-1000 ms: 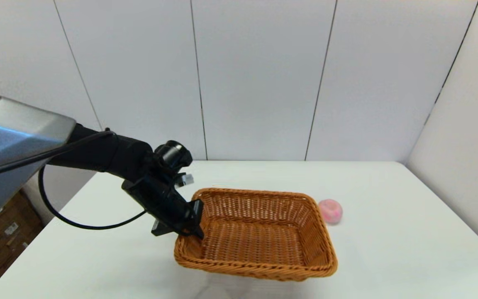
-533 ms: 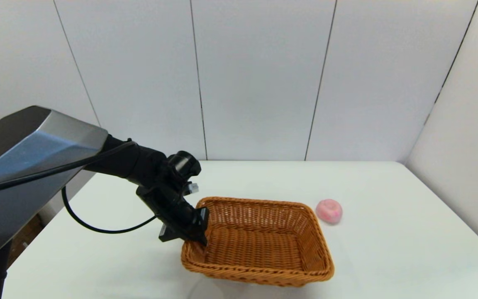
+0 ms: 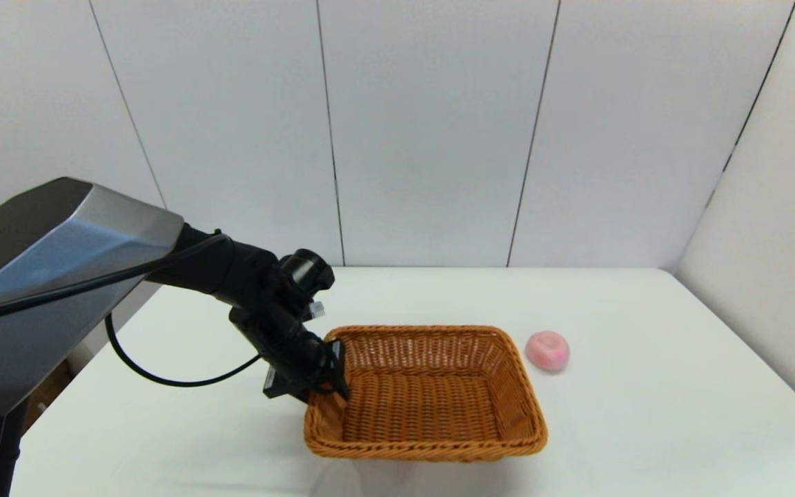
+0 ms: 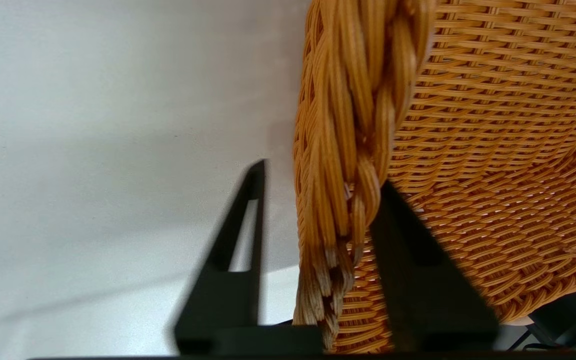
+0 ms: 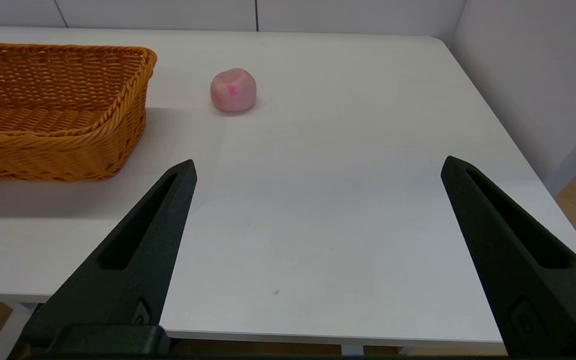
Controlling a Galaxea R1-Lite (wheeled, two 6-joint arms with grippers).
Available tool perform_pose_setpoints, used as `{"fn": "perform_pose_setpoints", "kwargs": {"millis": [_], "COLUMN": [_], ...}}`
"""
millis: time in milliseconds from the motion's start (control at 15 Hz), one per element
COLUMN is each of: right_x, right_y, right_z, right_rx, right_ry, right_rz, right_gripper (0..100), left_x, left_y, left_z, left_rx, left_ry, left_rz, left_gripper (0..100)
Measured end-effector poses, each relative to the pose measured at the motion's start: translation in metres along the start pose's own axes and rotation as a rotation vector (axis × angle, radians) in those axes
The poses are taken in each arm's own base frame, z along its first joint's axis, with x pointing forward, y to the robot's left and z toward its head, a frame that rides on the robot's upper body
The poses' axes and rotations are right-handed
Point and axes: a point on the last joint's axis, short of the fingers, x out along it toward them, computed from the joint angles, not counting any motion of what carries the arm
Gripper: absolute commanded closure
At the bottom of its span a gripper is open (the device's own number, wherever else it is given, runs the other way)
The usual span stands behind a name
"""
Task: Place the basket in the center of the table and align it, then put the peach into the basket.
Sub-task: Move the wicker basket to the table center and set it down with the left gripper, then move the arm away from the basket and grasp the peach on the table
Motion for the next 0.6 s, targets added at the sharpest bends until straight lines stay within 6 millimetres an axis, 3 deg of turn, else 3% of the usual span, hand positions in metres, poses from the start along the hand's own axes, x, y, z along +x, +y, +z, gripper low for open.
{"fn": "perform_pose_setpoints", "kwargs": {"millis": [333, 600], "right_x": [0.0, 0.0], "right_y": [0.0, 0.0], "right_z": [0.0, 0.0], "right_rx": [0.0, 0.0], "right_ry": [0.0, 0.0], "right_rz": [0.0, 0.0], "right_gripper": [0, 0], "left_x": [-0.021, -0.073], "left_y": [-0.005, 0.014], "left_z": [0.0, 0.009], "left_rx": [0.024, 0.018], "left_ry": [-0.058, -0.203], "left_rz": [-0.016, -0.034], "left_gripper": [0, 0]}}
